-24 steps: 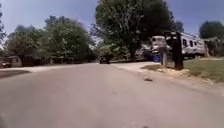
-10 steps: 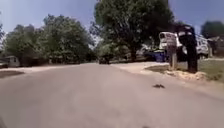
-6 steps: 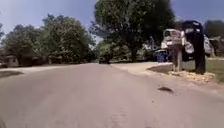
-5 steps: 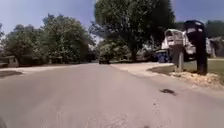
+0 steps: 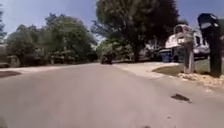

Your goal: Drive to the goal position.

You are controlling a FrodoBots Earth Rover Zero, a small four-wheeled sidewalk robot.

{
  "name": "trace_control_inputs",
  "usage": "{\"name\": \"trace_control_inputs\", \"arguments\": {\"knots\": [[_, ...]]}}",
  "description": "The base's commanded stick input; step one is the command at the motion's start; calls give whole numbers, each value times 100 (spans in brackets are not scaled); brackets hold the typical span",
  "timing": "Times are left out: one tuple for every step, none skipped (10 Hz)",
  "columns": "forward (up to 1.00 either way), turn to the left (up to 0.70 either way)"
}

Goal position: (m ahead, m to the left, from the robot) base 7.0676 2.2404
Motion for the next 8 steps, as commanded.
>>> {"name": "trace_control_inputs", "arguments": {"knots": [[70,0],[70,0],[70,0],[70,0],[70,0],[70,0],[70,35],[70,35]]}}
